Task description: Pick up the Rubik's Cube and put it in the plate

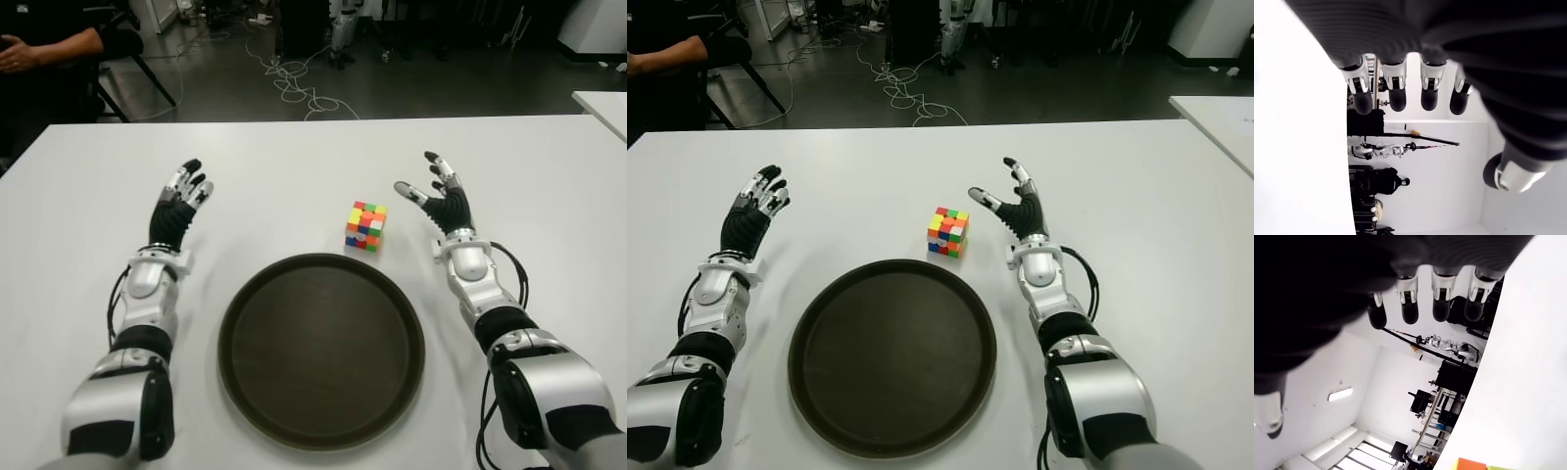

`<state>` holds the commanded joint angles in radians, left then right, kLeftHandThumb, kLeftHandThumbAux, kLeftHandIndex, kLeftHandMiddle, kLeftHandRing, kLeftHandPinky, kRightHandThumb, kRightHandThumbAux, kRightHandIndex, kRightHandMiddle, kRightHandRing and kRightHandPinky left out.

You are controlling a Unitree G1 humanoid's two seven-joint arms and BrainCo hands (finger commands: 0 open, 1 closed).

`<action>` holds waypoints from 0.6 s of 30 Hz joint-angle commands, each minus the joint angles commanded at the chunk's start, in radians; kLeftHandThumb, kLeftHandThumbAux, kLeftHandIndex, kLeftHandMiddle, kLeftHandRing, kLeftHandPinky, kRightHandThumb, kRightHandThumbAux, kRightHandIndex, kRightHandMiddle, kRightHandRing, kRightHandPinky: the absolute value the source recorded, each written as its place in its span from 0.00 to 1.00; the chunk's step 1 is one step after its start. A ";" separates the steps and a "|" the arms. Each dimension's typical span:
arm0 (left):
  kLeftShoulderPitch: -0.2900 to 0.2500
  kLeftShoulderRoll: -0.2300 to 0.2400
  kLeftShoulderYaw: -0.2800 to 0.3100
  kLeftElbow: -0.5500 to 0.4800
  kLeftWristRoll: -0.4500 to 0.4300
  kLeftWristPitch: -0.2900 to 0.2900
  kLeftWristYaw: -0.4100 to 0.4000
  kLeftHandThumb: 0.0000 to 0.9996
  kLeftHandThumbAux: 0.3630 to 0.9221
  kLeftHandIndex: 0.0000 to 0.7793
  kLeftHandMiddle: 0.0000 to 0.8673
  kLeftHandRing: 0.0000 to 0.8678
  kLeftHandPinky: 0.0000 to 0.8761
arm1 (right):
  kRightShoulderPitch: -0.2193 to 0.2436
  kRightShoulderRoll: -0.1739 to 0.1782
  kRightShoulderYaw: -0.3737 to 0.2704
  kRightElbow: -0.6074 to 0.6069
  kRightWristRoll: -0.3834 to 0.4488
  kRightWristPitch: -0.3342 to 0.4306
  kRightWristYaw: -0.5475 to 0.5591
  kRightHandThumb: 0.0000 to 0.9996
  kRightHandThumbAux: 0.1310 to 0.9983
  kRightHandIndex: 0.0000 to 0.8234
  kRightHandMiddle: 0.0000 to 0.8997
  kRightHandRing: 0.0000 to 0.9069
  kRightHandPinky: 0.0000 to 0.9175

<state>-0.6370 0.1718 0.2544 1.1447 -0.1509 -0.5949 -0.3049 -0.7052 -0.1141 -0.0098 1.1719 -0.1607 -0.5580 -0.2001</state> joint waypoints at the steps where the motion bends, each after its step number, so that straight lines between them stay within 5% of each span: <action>1: 0.001 0.000 0.000 0.000 0.000 -0.001 -0.001 0.02 0.37 0.00 0.00 0.00 0.00 | 0.001 0.000 0.000 0.000 0.000 -0.002 -0.001 0.00 0.44 0.06 0.01 0.00 0.05; 18: -0.001 -0.001 -0.007 0.000 0.010 -0.006 0.013 0.01 0.38 0.00 0.00 0.00 0.00 | -0.003 -0.006 0.007 0.009 -0.012 -0.014 -0.008 0.00 0.46 0.05 0.01 0.01 0.06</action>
<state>-0.6378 0.1704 0.2478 1.1451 -0.1413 -0.6013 -0.2921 -0.7083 -0.1197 -0.0030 1.1805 -0.1724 -0.5720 -0.2080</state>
